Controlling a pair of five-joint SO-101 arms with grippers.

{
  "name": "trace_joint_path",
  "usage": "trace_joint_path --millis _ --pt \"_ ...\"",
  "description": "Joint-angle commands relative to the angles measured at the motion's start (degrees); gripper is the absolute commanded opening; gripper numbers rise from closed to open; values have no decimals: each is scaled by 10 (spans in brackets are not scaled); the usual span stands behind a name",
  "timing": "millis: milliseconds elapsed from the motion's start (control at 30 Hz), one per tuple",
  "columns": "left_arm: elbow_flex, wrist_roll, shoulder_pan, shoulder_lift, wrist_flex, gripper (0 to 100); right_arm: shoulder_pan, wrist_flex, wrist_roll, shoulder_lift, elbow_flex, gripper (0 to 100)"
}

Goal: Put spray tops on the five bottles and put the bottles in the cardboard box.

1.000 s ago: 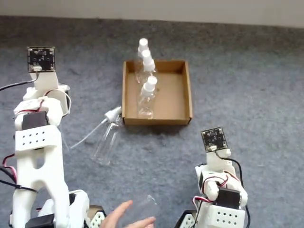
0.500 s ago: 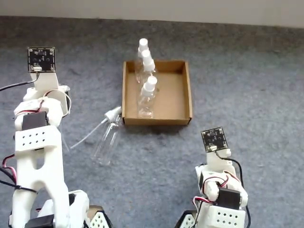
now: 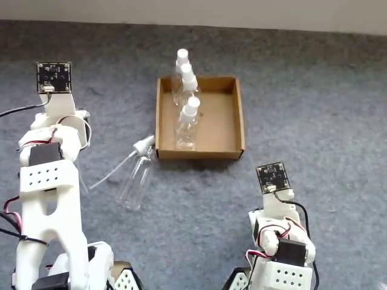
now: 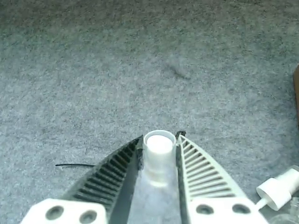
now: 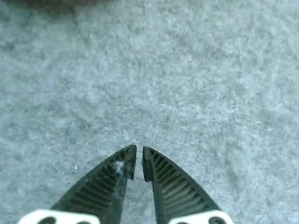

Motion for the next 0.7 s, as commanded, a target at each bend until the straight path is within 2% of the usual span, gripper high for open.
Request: trace_joint_path --millis 0,667 --pt "-3 6 12 -5 -10 104 -5 3 -3 -9 90 6" --pt "51 6 37 -6 -10 104 -5 3 -3 -9 90 6"
